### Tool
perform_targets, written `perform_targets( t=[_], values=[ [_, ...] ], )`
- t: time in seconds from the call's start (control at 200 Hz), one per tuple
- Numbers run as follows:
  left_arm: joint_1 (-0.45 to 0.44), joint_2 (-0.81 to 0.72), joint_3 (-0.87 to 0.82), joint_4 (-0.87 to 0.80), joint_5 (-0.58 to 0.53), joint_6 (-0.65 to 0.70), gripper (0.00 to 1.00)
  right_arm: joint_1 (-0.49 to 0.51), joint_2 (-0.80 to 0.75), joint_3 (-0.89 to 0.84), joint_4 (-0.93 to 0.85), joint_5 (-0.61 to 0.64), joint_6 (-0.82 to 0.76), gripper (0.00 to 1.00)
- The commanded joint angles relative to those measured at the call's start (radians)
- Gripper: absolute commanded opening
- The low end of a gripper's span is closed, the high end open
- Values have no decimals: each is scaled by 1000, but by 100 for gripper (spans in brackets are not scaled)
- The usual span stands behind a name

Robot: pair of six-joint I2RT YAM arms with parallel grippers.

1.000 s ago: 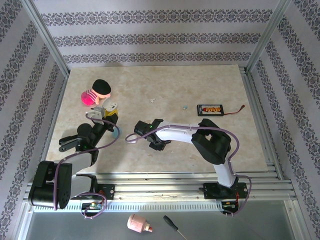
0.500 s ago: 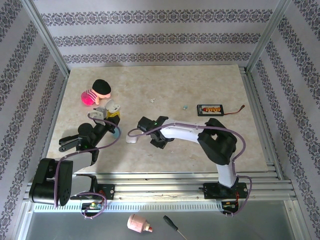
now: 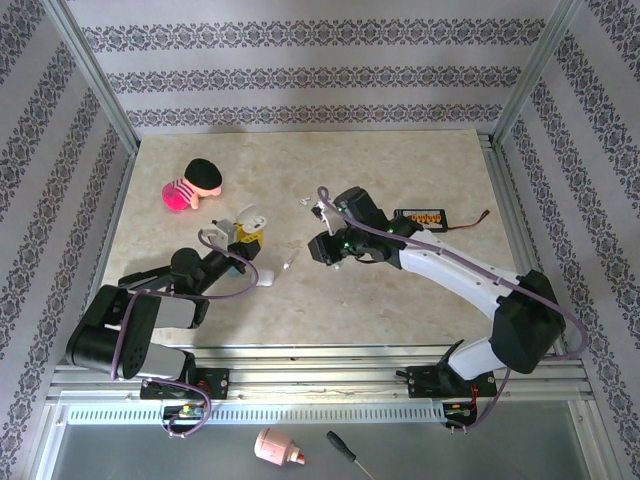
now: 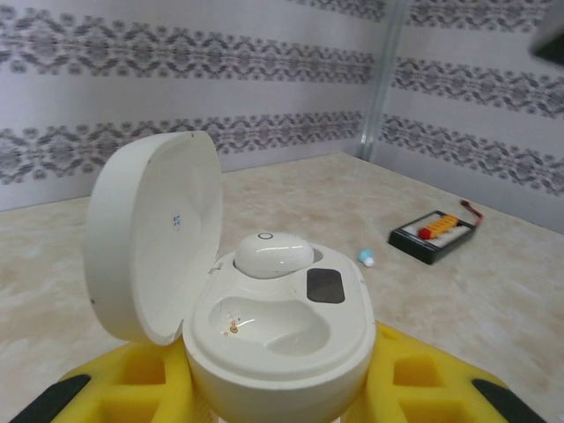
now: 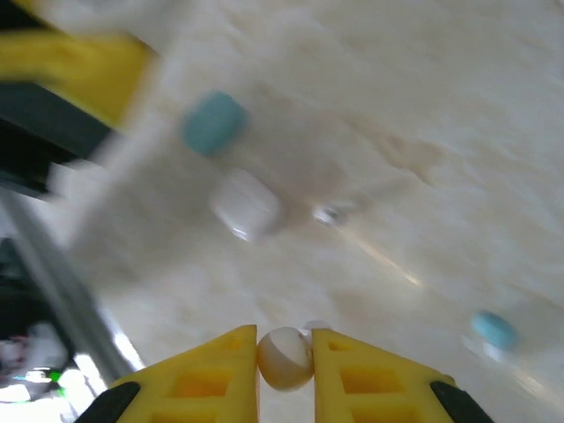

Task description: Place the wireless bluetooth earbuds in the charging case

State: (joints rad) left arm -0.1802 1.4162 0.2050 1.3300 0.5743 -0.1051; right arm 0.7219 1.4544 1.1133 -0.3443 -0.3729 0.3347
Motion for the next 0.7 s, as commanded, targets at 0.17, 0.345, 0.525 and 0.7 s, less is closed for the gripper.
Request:
perform_targets(
  t=[0.17,0.345,0.525,0.7],
  values=[
    [-109,62,78,97,66,100,27,-1,15,38,286,-235,200,18],
    [-138,100,109,98,87,108,27,9,53,77,295,-238,201,18],
    [-155,107,114,97,93,151,27,19,84,112,253,-170,158,18],
    [-165,110,111,97,105,186,27,31,120,142,233,-142,133,18]
  ],
)
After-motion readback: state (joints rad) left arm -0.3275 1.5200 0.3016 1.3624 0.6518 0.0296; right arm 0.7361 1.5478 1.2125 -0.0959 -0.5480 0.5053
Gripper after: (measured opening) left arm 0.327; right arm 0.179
